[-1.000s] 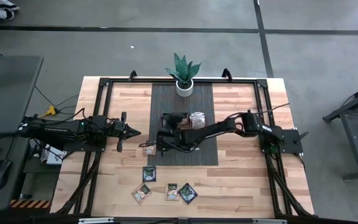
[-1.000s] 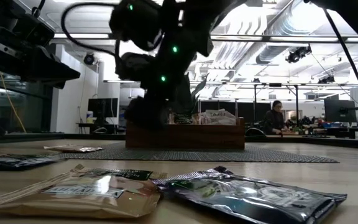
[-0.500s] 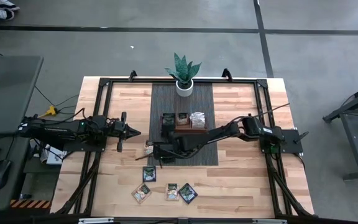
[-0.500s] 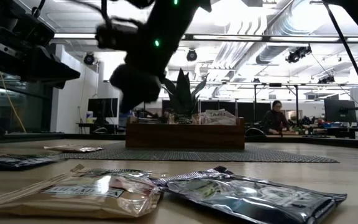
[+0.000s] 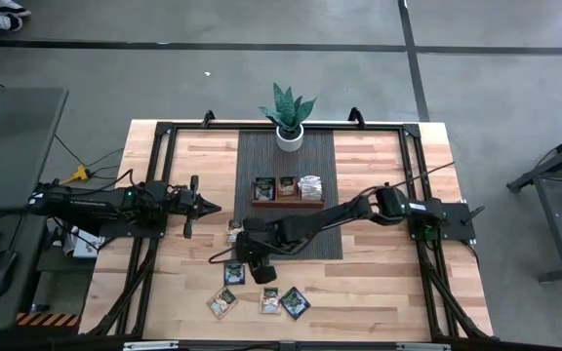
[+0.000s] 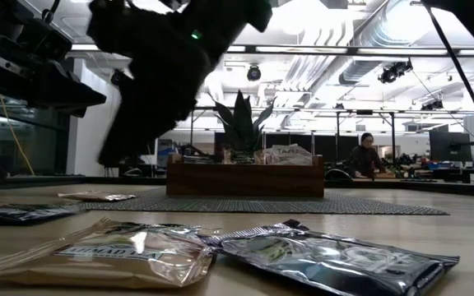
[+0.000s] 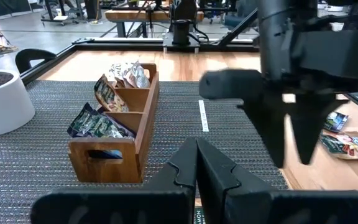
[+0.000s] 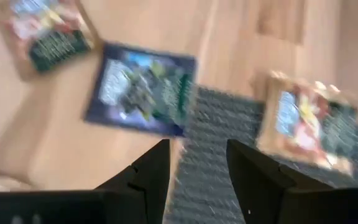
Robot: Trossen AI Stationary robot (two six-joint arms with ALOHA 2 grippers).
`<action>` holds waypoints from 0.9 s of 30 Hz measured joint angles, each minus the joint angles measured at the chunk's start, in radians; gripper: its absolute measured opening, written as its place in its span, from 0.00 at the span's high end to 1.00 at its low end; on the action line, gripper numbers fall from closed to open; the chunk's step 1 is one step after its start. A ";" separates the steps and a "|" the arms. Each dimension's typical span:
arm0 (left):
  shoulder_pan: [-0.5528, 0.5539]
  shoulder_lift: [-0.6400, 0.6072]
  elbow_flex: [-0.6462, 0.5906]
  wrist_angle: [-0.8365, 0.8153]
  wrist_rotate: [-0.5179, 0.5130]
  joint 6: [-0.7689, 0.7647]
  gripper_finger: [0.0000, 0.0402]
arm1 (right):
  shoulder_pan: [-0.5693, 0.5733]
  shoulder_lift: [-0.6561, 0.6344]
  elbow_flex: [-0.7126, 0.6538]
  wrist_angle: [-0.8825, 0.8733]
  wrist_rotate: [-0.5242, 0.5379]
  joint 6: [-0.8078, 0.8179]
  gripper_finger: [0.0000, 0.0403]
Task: Pick & Place Tea
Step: Put the violet tea bag into the left section of the wooden organizer
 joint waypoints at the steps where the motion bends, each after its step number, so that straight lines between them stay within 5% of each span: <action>1: 0.000 0.000 0.000 0.000 0.000 0.000 1.00 | 0.000 0.011 0.018 0.000 -0.015 0.003 0.62; 14: 0.000 0.000 0.000 0.000 0.000 0.000 1.00 | 0.001 0.156 0.238 -0.034 -0.046 0.018 0.62; 27: 0.000 0.000 0.000 0.000 0.000 0.000 1.00 | 0.002 0.177 0.221 -0.048 0.042 0.023 0.62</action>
